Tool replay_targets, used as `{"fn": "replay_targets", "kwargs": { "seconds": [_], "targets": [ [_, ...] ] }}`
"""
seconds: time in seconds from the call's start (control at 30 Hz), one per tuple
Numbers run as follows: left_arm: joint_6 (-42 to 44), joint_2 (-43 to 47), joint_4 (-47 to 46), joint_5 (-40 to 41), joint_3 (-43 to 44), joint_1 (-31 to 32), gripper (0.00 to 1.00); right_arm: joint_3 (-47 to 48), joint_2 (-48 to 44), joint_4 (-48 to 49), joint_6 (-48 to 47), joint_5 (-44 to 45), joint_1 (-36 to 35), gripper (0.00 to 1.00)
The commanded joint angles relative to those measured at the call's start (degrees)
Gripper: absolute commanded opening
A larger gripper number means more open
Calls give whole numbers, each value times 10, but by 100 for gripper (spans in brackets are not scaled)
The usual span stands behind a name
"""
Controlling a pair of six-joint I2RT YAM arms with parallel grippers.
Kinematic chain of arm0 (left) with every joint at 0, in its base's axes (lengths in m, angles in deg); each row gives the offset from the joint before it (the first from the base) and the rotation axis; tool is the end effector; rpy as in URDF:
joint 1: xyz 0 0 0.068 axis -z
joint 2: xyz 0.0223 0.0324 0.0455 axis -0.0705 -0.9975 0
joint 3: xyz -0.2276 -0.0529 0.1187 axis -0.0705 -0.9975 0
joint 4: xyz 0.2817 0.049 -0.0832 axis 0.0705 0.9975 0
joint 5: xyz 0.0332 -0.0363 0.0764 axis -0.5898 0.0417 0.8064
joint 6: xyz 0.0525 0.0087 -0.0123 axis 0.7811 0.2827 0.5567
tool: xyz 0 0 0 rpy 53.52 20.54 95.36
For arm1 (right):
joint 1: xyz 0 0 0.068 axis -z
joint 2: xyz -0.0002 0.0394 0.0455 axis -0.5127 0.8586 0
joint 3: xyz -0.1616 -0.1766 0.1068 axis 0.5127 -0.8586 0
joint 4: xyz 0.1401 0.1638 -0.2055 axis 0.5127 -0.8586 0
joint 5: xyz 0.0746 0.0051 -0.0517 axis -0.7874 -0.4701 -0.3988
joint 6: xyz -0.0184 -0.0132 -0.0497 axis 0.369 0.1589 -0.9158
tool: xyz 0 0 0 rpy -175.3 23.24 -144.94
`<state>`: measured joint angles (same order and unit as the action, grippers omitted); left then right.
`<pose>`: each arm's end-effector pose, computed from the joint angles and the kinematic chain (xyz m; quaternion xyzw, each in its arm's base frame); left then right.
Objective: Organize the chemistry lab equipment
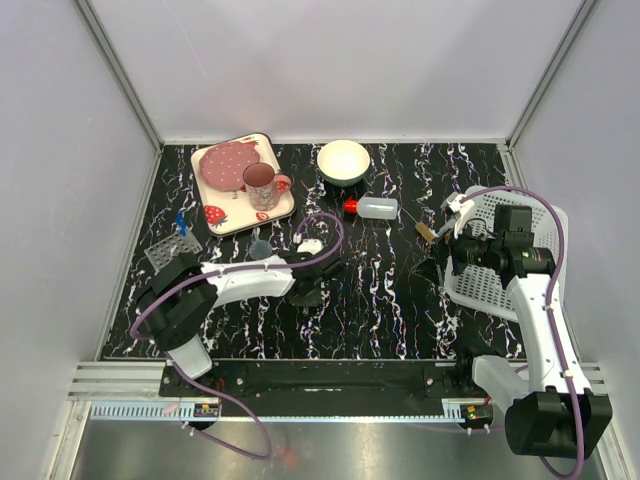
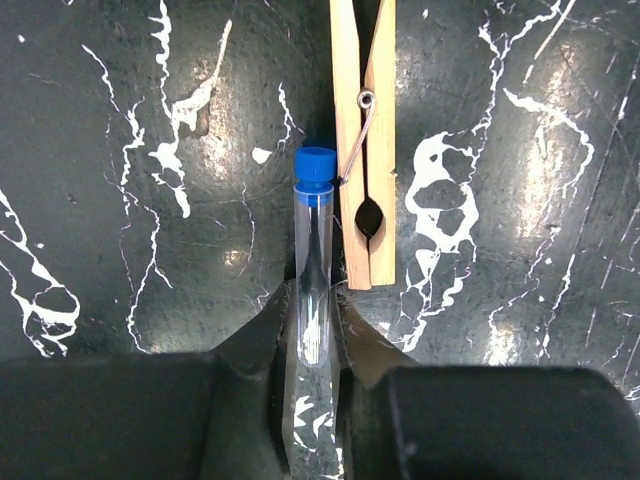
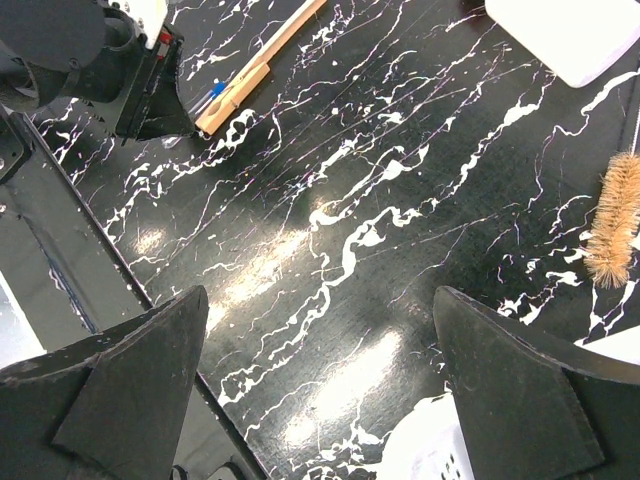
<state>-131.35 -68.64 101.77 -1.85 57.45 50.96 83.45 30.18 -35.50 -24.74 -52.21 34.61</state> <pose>0.1986 -0.2641 0.1233 0.0039 0.9814 -0.0010 0.1918 0.2283 0.0129 0.2883 -0.3263 0.7994 0.2846 0.4164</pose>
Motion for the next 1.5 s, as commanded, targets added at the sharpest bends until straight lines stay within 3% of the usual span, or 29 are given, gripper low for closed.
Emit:
{"fn": "replay_targets", "kwargs": {
  "seconds": [0.0,0.1,0.3,0.4,0.5,0.6,0.87,1.0,1.17,1.47],
  "targets": [
    [-6,52,-14,-10,-36,-1,12,14,11,-8,-18,-31,3,100],
    [1,128,-50,-19,-71,0,10,26,30,-32,-48,-58,3,100],
    [33,324,-217,-82,-164,4,9,65,100,-76,-81,-143,-17,100],
    [31,381,-317,-104,-195,2,10,84,133,-74,-60,-176,-93,100],
    [16,391,-412,-113,-191,2,10,98,162,-41,2,-164,-179,99],
    [-5,375,-471,-120,-169,3,10,101,187,31,101,-165,-213,100],
    [-91,325,-574,-73,-151,2,9,84,181,206,317,-120,-243,100],
    [-121,312,-626,-55,-159,3,9,60,179,261,367,-97,-243,98],
    [-136,298,-635,-48,-156,2,9,69,209,291,423,-134,-244,84],
    [-124,292,-622,-40,-148,4,9,76,242,349,506,-170,-247,45]
  ]
}}
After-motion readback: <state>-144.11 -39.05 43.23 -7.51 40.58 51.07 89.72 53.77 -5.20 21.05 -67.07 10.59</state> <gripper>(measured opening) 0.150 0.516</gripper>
